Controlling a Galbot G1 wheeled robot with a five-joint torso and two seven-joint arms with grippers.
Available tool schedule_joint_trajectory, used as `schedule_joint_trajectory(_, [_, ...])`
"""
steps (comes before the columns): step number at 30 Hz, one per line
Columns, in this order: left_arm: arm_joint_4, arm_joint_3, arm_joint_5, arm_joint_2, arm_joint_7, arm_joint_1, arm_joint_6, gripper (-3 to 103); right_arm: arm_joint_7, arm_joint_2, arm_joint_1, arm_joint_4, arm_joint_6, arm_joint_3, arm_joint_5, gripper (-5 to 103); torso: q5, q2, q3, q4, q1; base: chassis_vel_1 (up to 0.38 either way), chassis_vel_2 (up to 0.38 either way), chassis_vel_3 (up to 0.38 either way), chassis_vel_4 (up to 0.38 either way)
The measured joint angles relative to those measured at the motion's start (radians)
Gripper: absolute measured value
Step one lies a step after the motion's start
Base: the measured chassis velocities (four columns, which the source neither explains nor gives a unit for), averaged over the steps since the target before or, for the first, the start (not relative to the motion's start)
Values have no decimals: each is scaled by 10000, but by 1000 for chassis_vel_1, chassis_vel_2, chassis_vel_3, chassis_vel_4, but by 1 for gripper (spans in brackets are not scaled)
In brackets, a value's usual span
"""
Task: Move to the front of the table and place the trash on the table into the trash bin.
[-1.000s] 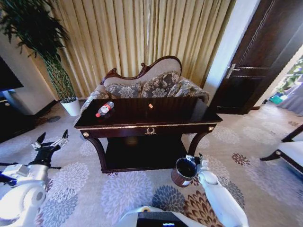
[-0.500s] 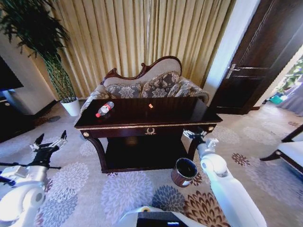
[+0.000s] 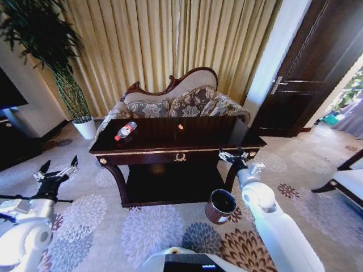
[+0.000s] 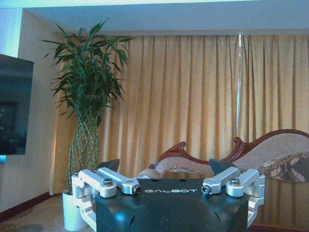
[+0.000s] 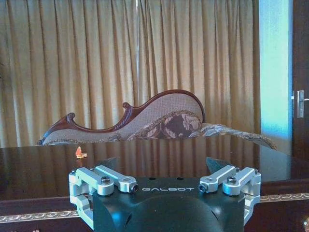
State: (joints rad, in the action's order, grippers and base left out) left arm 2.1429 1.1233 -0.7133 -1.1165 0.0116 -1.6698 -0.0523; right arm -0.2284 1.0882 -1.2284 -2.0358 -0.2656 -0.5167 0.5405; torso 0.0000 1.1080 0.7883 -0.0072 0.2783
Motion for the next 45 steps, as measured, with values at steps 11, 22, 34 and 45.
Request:
schedule_joint_trajectory(11, [-70,13,11,-47,58,-79,114,100,319,12,-27,-8,-8,31,-49,100,-1,0,-1,0,0,0,0,0,0])
schedule_joint_trajectory(22, [-75,19,13,-6,66,-51,114,100,336,10,-46,-16,25,59,-77,100,0,2,-2,1,-2,-64,67,76,-67])
schedule_joint_trajectory(34, [-120,6,14,34,63,-33,85,100,350,4,-47,10,38,60,-92,100,0,-3,2,0,5,-238,229,239,-248])
schedule_joint_trajectory(45, [-169,-22,7,47,61,-15,73,100,337,-219,-5,29,95,111,-74,100,0,-5,4,1,9,-160,150,154,-161])
